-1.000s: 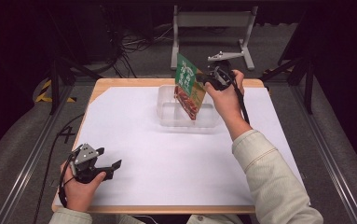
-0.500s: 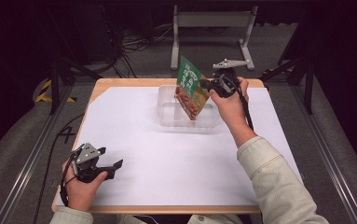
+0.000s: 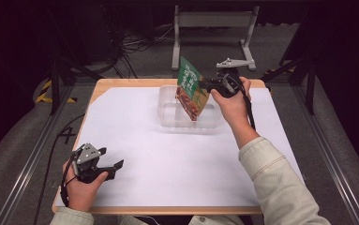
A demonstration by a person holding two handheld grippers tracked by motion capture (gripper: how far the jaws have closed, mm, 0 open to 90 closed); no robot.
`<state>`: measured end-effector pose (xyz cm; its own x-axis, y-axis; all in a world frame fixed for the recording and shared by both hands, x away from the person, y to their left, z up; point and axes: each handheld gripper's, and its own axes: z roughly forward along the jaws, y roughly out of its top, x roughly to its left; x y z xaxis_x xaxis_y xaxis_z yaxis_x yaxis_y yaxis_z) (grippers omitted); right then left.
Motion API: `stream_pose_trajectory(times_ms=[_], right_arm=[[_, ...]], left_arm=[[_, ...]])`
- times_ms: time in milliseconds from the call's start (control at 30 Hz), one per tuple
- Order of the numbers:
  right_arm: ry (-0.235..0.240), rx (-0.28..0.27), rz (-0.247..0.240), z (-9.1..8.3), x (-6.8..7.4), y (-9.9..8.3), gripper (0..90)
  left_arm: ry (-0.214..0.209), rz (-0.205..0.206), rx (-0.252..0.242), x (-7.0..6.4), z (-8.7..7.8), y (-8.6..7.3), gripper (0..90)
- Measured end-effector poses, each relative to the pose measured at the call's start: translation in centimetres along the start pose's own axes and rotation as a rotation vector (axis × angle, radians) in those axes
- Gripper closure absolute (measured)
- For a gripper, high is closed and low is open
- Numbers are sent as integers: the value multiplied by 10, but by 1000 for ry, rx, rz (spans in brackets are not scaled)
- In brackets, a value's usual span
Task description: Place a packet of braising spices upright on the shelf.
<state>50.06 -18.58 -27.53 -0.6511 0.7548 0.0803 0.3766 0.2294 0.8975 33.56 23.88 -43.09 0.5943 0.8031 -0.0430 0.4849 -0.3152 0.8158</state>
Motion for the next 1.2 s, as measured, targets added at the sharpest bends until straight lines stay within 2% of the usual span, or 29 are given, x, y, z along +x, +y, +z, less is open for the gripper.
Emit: stream_pose_trajectory(times_ms=[100,300,433,600,700,833,1033,1200], right_arm=[[24,-36,-12,-6,-1,2,581],[58,-97,-17,-26,-4,3,466],[84,-130,-40,-45,-5,1,410],[124,-165,-54,-59,-7,-4,378],[128,-166,-73,-69,-7,-10,373],[134,-175,-68,-82,-10,-19,372],[146,-185,-85,-99,-13,-29,363],[172,-188,-137,-109,-16,-38,338]], left_arm=[[-3,2,1,-1,0,1,179],[-12,-2,-9,1,0,1,170],[-16,-8,-20,1,0,2,166],[-19,-8,-26,1,-1,1,163],[-32,-22,-39,2,-3,1,160],[-45,-33,-74,1,-8,4,156],[-47,-32,-77,2,-9,4,153],[-55,-29,-99,1,-11,4,152]])
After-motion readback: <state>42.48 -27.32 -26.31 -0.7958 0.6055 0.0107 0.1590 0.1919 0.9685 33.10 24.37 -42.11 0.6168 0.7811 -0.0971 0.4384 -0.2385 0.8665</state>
